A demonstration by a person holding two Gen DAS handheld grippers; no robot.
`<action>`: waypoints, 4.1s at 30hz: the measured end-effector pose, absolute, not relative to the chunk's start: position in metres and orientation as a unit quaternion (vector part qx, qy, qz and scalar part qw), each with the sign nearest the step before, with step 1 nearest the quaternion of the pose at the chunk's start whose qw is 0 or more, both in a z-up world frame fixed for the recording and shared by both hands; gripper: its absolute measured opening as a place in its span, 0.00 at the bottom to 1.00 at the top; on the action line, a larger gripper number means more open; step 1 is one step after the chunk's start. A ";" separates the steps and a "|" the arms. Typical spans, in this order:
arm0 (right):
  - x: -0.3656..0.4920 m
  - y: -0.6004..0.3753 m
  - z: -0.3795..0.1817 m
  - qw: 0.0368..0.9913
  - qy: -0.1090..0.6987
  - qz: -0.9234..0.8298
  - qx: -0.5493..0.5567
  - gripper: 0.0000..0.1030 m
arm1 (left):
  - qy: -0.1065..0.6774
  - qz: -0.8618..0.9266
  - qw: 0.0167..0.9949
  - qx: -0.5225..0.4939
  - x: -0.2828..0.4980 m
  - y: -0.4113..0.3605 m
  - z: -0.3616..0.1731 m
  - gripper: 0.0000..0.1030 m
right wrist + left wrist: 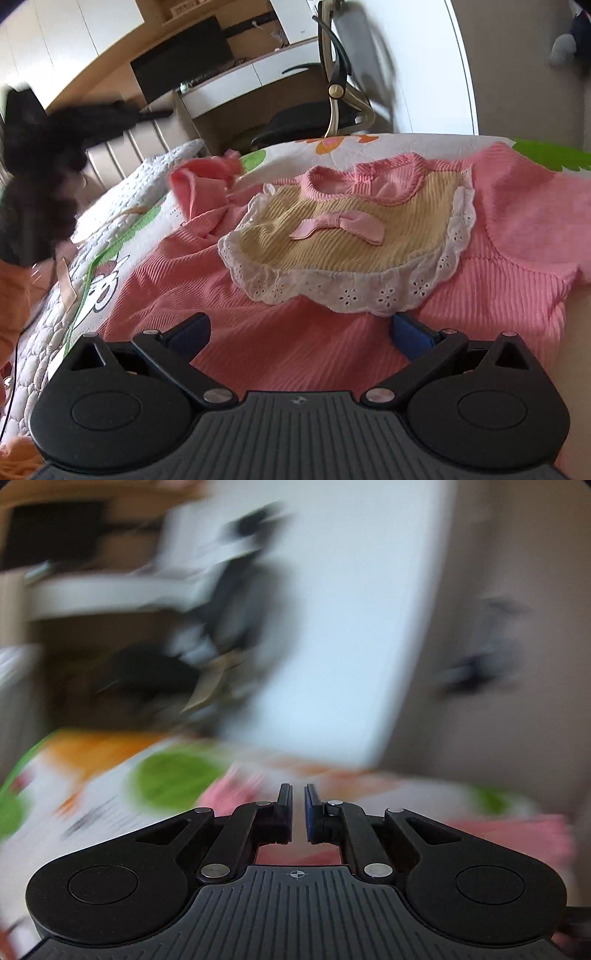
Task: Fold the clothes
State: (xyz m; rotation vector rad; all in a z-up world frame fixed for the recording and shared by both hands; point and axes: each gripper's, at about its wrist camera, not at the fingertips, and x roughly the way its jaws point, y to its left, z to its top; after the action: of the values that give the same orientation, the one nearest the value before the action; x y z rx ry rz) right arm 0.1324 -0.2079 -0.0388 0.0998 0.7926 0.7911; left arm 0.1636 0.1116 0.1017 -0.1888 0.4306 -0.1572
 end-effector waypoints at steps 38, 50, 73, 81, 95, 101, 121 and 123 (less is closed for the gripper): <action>0.151 -0.214 0.051 0.932 0.210 0.292 -0.048 1.00 | 0.318 -0.223 0.921 -0.035 0.128 0.051 0.014 0.83; 0.232 -0.193 -0.010 0.883 0.356 0.303 0.049 0.08 | 0.344 -0.238 0.907 -0.052 0.128 0.065 0.003 0.93; 0.221 -0.434 0.000 0.949 0.246 -0.015 0.195 0.71 | 0.368 -0.211 0.903 -0.070 0.124 0.056 0.018 0.97; 0.209 -0.358 -0.010 0.964 0.230 0.093 0.095 0.60 | 0.356 -0.209 0.910 -0.047 0.127 0.042 0.021 0.97; 0.206 -0.212 0.022 0.882 0.282 0.372 0.056 0.04 | 0.309 -0.228 0.923 -0.030 0.141 0.042 0.022 0.98; 0.225 -0.228 0.024 0.902 0.301 0.303 0.058 0.04 | 0.318 -0.235 0.916 -0.060 0.153 0.051 0.013 0.99; 0.194 -0.258 0.013 0.942 0.255 0.215 -0.042 0.30 | 0.370 -0.224 0.897 -0.094 0.159 0.053 -0.002 1.00; 0.197 -0.311 0.022 0.960 0.241 0.141 0.021 0.53 | 0.372 -0.223 0.896 -0.096 0.159 0.053 -0.004 1.00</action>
State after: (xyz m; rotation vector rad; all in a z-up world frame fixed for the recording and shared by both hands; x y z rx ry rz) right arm 0.1968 -0.3115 0.0224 0.0427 0.4889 0.2854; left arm 0.1591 0.0534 -0.0035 -0.1994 0.7707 -0.4619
